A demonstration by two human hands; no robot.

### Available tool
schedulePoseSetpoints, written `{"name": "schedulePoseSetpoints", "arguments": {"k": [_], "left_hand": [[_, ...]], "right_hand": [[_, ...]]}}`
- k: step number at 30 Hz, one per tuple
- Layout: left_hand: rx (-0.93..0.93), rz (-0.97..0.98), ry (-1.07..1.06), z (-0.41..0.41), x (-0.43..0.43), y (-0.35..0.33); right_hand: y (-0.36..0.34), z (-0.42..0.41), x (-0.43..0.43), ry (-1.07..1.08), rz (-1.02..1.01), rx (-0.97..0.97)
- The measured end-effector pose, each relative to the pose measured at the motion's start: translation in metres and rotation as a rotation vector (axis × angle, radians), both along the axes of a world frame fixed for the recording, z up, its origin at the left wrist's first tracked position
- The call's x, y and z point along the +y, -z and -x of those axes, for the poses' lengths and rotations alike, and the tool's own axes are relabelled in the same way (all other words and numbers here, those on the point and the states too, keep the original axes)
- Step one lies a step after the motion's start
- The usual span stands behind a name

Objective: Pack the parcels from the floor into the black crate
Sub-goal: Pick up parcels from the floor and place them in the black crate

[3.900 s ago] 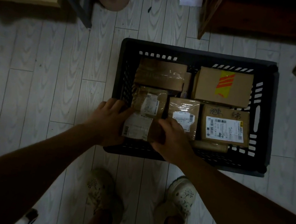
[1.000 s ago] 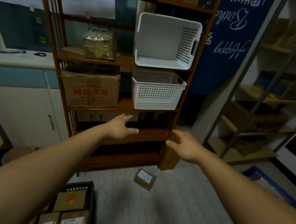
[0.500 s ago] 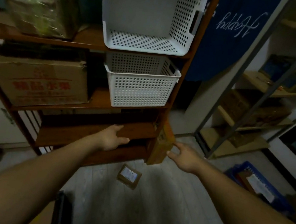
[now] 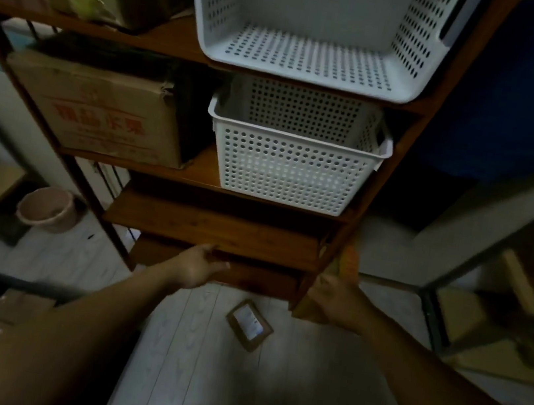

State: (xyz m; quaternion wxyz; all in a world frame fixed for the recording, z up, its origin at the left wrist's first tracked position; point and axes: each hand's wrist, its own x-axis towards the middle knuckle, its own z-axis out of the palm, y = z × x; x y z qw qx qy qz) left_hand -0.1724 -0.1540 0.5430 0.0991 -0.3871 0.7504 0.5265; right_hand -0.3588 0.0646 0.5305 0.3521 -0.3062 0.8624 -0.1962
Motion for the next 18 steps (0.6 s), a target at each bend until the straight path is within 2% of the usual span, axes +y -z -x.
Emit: {"name": "schedulePoseSetpoints", "arguments": {"k": [8,10,18], "left_hand": [[-0.22,0.06,-0.07,0.028,0.017,0.16],[-0.241,0.045,-0.086,0.034,0.015,0.213],[-0.24,-0.079,-0.224,0.048,0.006,0.459]], "right_hand": [[0.162,0.044,-0.007,0.057,-0.09,-0.088],[0.217,0.048,-0.013,0.102,-0.098,-0.086],[0.464,0.051,-0.046,0.049,-0.148,-0.09]]}}
